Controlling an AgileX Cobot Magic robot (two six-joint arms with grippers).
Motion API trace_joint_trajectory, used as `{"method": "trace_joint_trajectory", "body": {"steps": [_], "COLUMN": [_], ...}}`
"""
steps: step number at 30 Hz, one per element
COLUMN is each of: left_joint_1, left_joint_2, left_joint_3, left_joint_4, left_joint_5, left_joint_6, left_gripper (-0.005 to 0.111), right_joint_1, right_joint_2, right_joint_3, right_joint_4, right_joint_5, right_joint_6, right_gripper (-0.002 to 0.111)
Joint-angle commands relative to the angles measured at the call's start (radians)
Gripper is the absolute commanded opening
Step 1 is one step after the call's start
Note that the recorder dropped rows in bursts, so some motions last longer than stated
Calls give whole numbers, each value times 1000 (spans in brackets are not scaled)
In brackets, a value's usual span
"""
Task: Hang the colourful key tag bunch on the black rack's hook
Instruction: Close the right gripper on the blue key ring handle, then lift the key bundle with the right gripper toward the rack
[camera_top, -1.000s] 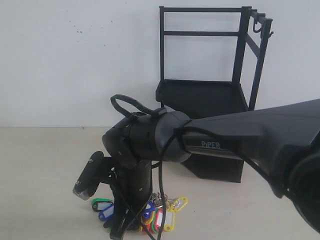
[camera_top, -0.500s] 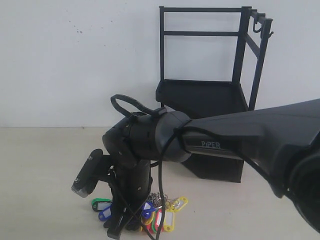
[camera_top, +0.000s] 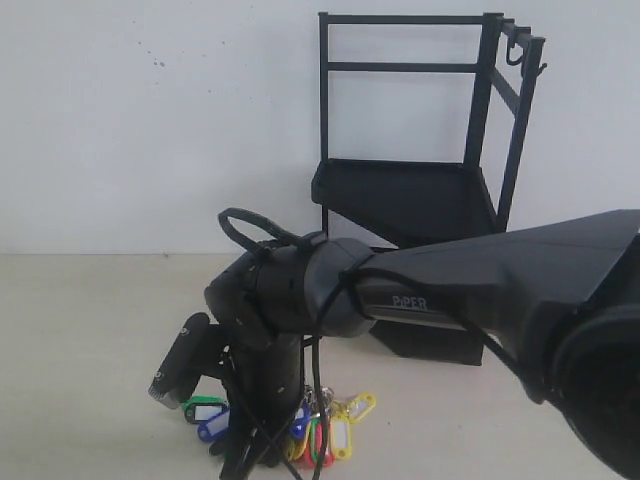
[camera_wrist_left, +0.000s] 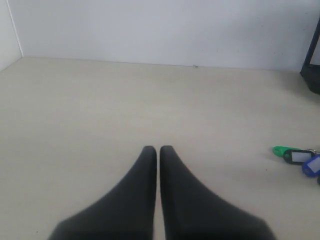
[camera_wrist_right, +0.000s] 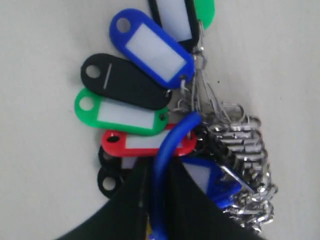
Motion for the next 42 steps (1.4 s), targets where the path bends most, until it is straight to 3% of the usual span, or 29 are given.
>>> {"method": "trace_joint_trajectory", "body": {"steps": [1, 10, 22, 28, 36, 39, 42], "left_joint_1": [3, 3, 3, 3, 3, 3, 3], "left_joint_2": [4, 4, 4, 4, 4, 4, 4], "left_joint_3": [-2, -2, -2, -2, -2, -2, -2], "left_joint_4": [-2, -2, -2, -2, -2, -2, -2], "left_joint_5": [-11, -11, -11, -11, -11, -11, -11], "left_joint_6": [0, 0, 0, 0, 0, 0, 0], "left_gripper": [4, 4, 4, 4, 4, 4, 4], "right_joint_1": [-1, -1, -5, -71, -150, -164, -218], "right_joint_2": [-24, -141, -344, -457, -733, -872, -1009], "right_joint_3": [-5, -5, -5, 0, 299, 459, 619], "right_joint_4": [-45, -59, -51, 47, 109, 98, 98], "right_joint_5": [13, 11, -70, -100, -340, -538, -809], "right_joint_6": [4, 13, 372, 477, 488, 523, 702], "right_gripper": [0, 0, 0, 0, 0, 0, 0]}}
